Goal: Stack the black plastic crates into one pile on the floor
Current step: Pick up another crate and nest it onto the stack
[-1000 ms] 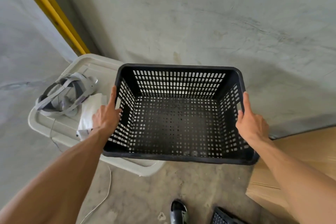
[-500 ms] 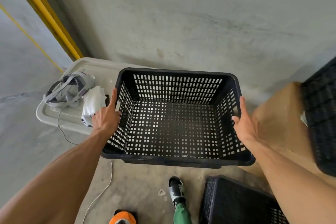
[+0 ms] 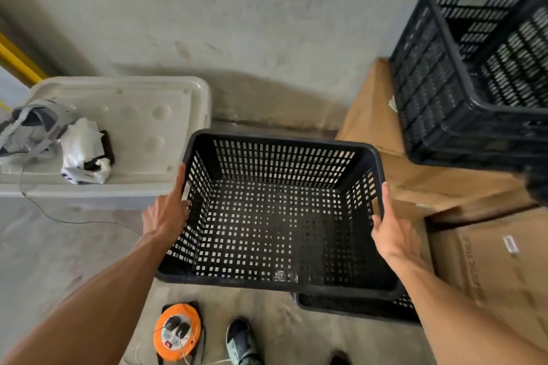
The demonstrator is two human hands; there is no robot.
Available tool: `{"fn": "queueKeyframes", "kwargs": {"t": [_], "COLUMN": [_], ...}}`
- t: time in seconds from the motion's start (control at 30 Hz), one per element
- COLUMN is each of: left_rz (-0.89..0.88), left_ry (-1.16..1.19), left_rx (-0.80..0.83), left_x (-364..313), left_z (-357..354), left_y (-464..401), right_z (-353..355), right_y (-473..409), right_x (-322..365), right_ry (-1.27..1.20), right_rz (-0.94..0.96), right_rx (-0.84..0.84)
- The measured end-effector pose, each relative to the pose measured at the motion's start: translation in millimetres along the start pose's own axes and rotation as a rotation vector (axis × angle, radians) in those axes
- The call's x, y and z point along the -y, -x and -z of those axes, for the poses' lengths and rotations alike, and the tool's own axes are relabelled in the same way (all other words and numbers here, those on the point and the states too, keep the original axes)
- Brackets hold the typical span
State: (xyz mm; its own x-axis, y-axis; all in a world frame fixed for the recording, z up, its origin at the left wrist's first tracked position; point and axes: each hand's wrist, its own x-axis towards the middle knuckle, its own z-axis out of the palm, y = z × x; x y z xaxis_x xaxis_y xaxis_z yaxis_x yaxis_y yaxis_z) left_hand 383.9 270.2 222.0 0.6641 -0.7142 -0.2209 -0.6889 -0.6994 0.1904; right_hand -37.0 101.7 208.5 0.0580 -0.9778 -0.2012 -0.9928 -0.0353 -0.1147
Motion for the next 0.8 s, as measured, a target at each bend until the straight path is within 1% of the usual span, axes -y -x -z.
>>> {"fn": "queueKeyframes", "kwargs": {"t": [0.27, 0.33, 0.4, 0.5, 0.6, 0.7, 0.8], "left_rz": [-0.089, -0.122, -0.149, -0.18, -0.193, -0.2, -0.195], "left_ry": [-0.037, -0.028, -0.03, -0.047, -0.038, -0.042, -0.045], "left_rx": [0.07, 0.068, 0.062, 0.042, 0.015, -0.009, -0.01], "left_x": [-124.9, -158.4, -187.4, -219.7, -240.1, -248.1, -241.1], "left_z": [-107.8, -134.2, -160.9, -199.0, -235.6, -265.9, -292.4], "left_y": [81.7, 91.4, 96.4, 95.1, 87.3, 76.8, 78.2], "right_z": [-32.4, -41.5, -52.2, -72.1, -101.3, -131.5, -160.5], "right_y": [23.8, 19.7, 13.4, 1.6, -15.2, -30.9, -36.4], "right_x": [-189.2, -230.8, -265.8, -303.4, -327.1, -340.3, -345.0], "right_ry": [-0.001, -0.016, -0.024, -0.049, -0.051, -0.063, -0.056], "right_rz": [-0.129, -0.165, -0.161, -0.18, -0.187, -0.202, -0.197], "right_rx": [0.018, 0.022, 0.017, 0.0, -0.023, -0.01, -0.012]}}
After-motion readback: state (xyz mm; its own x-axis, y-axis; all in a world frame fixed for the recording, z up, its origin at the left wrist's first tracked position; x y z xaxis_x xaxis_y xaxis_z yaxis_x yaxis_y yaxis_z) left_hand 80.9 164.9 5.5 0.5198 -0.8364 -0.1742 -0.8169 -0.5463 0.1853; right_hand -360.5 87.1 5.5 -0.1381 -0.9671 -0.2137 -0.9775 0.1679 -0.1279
